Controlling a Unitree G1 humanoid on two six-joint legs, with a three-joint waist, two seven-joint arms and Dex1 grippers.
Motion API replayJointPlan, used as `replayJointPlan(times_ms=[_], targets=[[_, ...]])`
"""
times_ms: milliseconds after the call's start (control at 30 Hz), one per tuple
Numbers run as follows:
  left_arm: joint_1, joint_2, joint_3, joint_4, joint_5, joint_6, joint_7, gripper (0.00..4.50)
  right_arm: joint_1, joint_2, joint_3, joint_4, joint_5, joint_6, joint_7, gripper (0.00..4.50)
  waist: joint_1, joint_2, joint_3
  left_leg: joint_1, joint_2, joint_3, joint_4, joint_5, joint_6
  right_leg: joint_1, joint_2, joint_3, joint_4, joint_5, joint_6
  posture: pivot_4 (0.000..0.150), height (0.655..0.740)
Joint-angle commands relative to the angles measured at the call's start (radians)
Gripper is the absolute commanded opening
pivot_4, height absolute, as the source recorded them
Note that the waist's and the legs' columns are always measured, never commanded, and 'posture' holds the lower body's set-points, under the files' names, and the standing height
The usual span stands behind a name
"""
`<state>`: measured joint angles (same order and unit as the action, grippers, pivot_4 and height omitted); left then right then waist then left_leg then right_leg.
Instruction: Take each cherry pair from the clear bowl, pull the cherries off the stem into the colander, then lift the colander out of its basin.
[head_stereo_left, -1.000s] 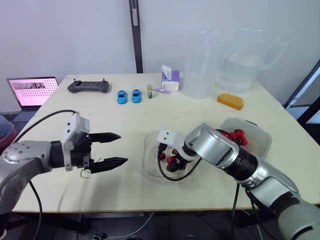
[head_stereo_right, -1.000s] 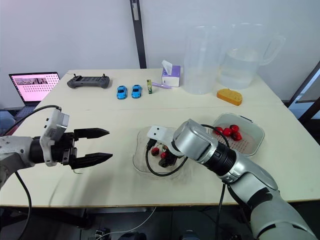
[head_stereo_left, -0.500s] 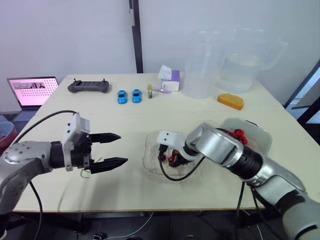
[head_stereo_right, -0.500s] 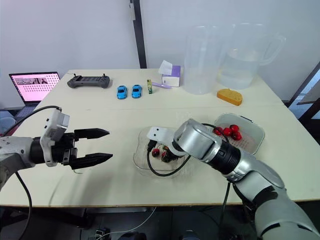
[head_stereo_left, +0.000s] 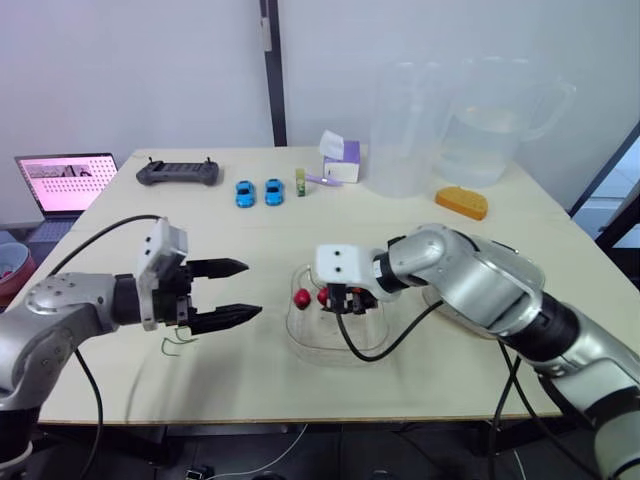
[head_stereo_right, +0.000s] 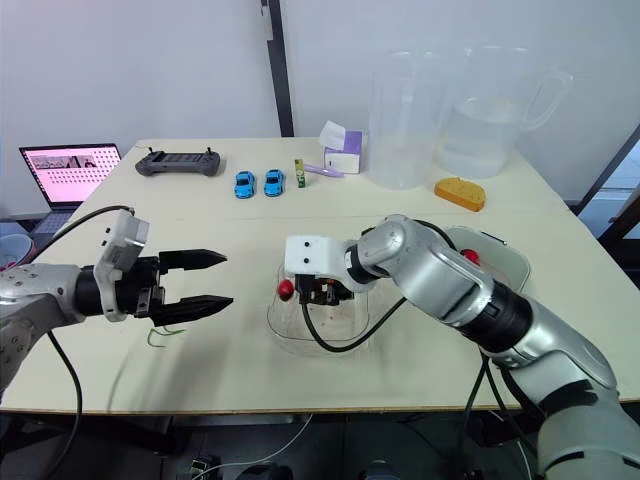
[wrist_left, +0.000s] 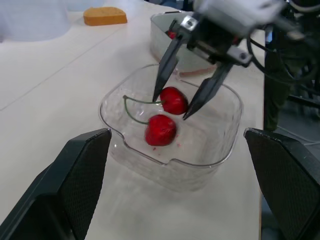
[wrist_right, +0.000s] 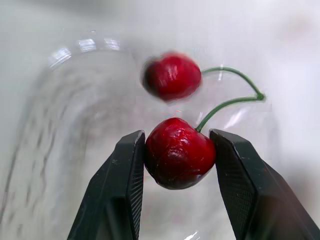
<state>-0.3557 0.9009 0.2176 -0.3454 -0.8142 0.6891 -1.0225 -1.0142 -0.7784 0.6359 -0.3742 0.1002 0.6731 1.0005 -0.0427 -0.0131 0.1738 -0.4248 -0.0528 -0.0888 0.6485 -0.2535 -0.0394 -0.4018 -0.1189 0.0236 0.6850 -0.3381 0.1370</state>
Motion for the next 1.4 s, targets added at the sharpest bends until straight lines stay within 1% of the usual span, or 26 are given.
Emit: replayJointPlan(times_ms=[33,100,133,267,400,467,567,700,833,900,1033,1200,1400], targets=[[-0.095,-0.036,0.047,0.046,-0.022,-0.018,0.049,4.5,0.005,0.026,-0.112,-0.01,-0.054,-0.14,-0.05,2.12,-0.001,0.0,0.0,0.0,0.0,0.0,0.001,0.0,0.0,0.0,0.0,0.0,0.0,0.0,0.0,0.15,0.7371],[-0.135,-0.054,0.068,0.074,-0.067,0.016,0.064,4.5,0.025,0.09,-0.184,0.013,-0.032,-0.144,-0.106,2.12,-0.004,-0.001,0.0,0.0,0.0,0.0,0.001,0.0,0.0,0.0,0.0,0.0,0.001,0.0,0.0,0.15,0.7371],[-0.155,-0.061,0.075,0.086,-0.09,0.035,0.071,4.5,0.039,0.106,-0.204,0.019,-0.051,-0.173,-0.137,2.12,-0.005,-0.001,0.0,0.0,0.0,0.0,0.001,0.0,0.0,0.0,0.0,0.0,0.001,0.0,0.0,0.15,0.7371],[-0.238,-0.083,0.077,0.135,-0.128,0.076,0.095,4.5,0.127,0.172,-0.289,0.026,-0.064,-0.27,-0.218,2.12,-0.003,-0.001,-0.001,0.0,0.0,-0.001,0.0,0.0,0.0,0.0,0.0,-0.001,0.001,0.0,0.0,0.15,0.7371],[-0.312,-0.097,0.056,0.187,-0.138,0.106,0.102,4.5,0.173,0.197,-0.32,0.045,-0.106,-0.354,-0.264,2.12,-0.002,-0.001,-0.001,0.0,-0.001,-0.001,0.002,0.0,0.0,0.002,0.0,-0.001,0.001,0.0,0.0,0.15,0.7371],[-0.344,-0.107,0.031,0.211,-0.107,0.095,0.105,4.5,0.201,0.206,-0.344,0.048,-0.125,-0.442,-0.297,2.12,-0.002,-0.001,-0.001,0.0,-0.001,-0.002,0.003,0.0,0.0,0.002,0.0,-0.001,0.001,0.0,0.0,0.15,0.7371],[-0.399,-0.119,-0.006,0.254,-0.075,0.114,0.116,4.5,0.228,0.161,-0.313,0.086,-0.29,-0.631,-0.366,2.12,-0.002,-0.001,-0.001,0.0,-0.001,-0.002,0.002,0.0,0.0,0.002,0.0,-0.001,0.001,0.0,0.0,0.15,0.7371],[-0.467,-0.135,-0.036,0.286,-0.078,0.17,0.132,4.5,0.244,0.11,-0.273,0.139,-0.512,-0.839,-0.466,2.12,-0.004,-0.001,-0.001,0.0,-0.002,-0.001,0.002,0.0,0.0,0.001,0.0,-0.001,0.001,0.0,0.0,0.15,0.7371],[-0.55,-0.167,-0.051,0.307,-0.093,0.267,0.191,4.5,0.243,0.106,-0.282,0.165,-0.648,-0.964,-0.56,2.12,-0.007,-0.001,-0.001,0.0,-0.002,-0.001,0.002,0.0,0.0,0.001,0.0,-0.001,0.001,0.0,0.0,0.15,0.7371],[-0.59,-0.185,-0.041,0.318,-0.108,0.313,0.218,4.5,0.238,0.11,-0.287,0.18,-0.702,-1.006,-0.603,2.12,-0.008,-0.001,-0.001,0.0,-0.002,-0.001,0.002,0.0,0.0,0.001,0.0,-0.001,0.001,0.0,0.0,0.15,0.7371],[-0.62,-0.189,-0.055,0.286,-0.126,0.374,0.214,4.5,0.235,0.126,-0.296,0.212,-0.751,-1.048,-0.645,2.12,-0.019,-0.001,-0.001,0.0,-0.002,-0.001,0.002,0.0,-0.001,0.001,0.0,-0.001,0.002,0.0,0.0,0.15,0.7371],[-0.596,-0.176,-0.101,0.238,-0.092,0.369,0.187,4.5,0.237,0.143,-0.306,0.227,-0.767,-1.067,-0.652,2.12,-0.028,-0.001,-0.001,0.0,-0.002,-0.001,0.001,0.001,-0.001,0.001,0.0,-0.001,0.001,0.0,0.0,0.15,0.7371],[-0.588,-0.189,-0.109,0.234,-0.073,0.353,0.178,4.5,0.242,0.154,-0.315,0.234,-0.757,-1.074,-0.636,2.12,-0.027,-0.001,-0.001,0.0,-0.002,-0.002,0.001,0.001,-0.001,0.001,0.0,-0.001,0.001,0.0,0.0,0.15,0.7371]])
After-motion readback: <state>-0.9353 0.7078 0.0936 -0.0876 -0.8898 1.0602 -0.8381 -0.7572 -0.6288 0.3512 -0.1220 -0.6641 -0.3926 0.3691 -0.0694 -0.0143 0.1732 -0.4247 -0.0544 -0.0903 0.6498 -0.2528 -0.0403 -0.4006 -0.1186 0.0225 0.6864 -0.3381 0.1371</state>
